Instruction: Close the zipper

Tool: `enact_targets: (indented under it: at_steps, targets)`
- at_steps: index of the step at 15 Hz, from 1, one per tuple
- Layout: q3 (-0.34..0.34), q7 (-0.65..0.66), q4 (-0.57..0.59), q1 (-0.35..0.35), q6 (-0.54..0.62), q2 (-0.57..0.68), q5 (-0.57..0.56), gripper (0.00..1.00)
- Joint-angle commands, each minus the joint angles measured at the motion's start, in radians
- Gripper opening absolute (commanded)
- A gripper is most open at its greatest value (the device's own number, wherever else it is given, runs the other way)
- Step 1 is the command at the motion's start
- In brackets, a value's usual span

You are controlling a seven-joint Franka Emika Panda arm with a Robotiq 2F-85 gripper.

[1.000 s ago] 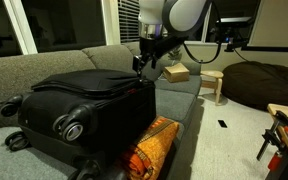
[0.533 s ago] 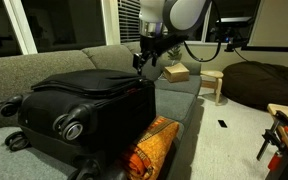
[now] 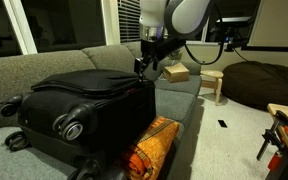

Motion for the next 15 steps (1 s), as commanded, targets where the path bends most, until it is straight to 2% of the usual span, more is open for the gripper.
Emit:
enact_targets:
  at_steps: [1, 15]
  targets:
    - [0.010, -0.022, -0.046, -0.020, 0.020, -0.028, -0.012, 1.00]
    - [0.028, -0.093, -0.108, -0.035, 0.029, -0.033, -0.009, 1.00]
